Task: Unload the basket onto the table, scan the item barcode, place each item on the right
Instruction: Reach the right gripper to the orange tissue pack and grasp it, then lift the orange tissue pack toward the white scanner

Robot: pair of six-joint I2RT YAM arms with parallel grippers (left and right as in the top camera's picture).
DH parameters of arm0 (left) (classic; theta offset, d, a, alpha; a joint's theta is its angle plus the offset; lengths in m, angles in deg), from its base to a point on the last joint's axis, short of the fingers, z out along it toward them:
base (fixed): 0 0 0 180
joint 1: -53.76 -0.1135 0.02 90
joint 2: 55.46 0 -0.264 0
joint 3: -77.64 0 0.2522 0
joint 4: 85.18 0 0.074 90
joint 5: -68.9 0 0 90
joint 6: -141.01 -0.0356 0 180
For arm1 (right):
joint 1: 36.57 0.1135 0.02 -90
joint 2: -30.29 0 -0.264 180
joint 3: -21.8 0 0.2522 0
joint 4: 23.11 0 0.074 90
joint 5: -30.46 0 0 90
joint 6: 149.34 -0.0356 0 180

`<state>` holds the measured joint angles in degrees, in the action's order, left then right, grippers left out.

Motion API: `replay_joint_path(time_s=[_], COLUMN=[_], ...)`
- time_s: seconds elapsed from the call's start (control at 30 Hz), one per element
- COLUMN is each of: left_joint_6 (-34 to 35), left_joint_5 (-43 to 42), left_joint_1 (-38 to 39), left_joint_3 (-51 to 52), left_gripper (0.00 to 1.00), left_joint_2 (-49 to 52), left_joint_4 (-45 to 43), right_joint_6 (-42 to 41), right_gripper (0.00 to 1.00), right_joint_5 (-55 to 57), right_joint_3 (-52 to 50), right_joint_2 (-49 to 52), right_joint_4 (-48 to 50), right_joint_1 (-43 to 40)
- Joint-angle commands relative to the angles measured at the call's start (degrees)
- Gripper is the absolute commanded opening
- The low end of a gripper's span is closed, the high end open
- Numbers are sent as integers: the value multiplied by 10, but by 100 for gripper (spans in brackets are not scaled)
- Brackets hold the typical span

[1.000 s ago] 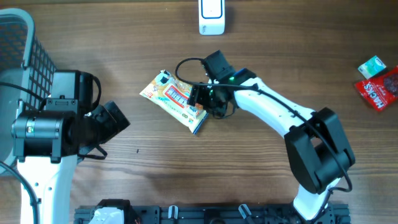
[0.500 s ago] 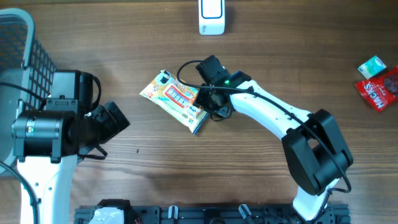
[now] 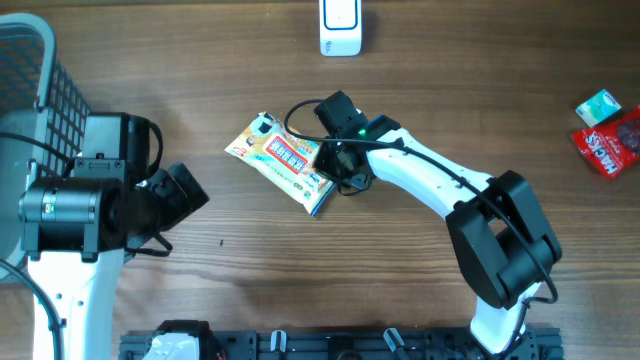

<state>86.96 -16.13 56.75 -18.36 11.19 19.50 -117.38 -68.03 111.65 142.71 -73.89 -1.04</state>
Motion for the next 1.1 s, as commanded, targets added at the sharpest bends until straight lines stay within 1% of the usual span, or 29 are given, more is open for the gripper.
replay_joint_path(time_s=[0.0, 0.07, 0.17, 0.23, 0.3, 0.33, 0.37, 0.4, 0.47, 0.53, 0.63, 0.7, 0.87, 0.97, 1.07], left_joint_6=[8, 8, 8, 8, 8, 8, 8, 8, 8, 8, 8, 8, 8, 8, 8], left_joint_5=[0, 0, 0, 0, 0, 0, 0, 0, 0, 0, 0, 0, 0, 0, 0], left_joint_1=[-3, -3, -3, -3, -3, -3, -3, -3, -3, -3, -3, -3, -3, -3, -3], left_joint_3=[0, 0, 0, 0, 0, 0, 0, 0, 0, 0, 0, 0, 0, 0, 0], left_gripper=[100, 100, 100, 100, 100, 100, 100, 100, 100, 100, 100, 100, 100, 100, 100], left_joint_2=[1, 1, 1, 1, 1, 1, 1, 1, 1, 1, 1, 1, 1, 1, 1], left_joint_4=[0, 0, 0, 0, 0, 0, 0, 0, 0, 0, 0, 0, 0, 0, 0], right_joint_6=[31, 68, 169, 249, 333, 361, 380, 384, 386, 398, 431, 484, 555, 617, 600], right_gripper=[4, 4, 4, 4, 4, 4, 4, 4, 4, 4, 4, 4, 4, 4, 4], right_joint_5=[-9, -52, -183, -330, -522, -603, -689, -742, -799, -846, -845, -845, -845, -845, -841], right_joint_3=[-3, -3, -3, -3, -3, -3, -3, -3, -3, -3, -3, -4, -4, -4, -4], right_joint_2=[7, -1, -13, -13, -13, -13, -13, -13, -13, -13, -13, -13, -13, -13, -13], right_joint_4=[0, 4, 27, 51, 83, 100, 123, 143, 180, 210, 220, 220, 220, 225, 255], right_joint_1=[-7, -24, -66, -103, -145, -163, -188, -210, -249, -273, -293, -293, -286, -286, -286])
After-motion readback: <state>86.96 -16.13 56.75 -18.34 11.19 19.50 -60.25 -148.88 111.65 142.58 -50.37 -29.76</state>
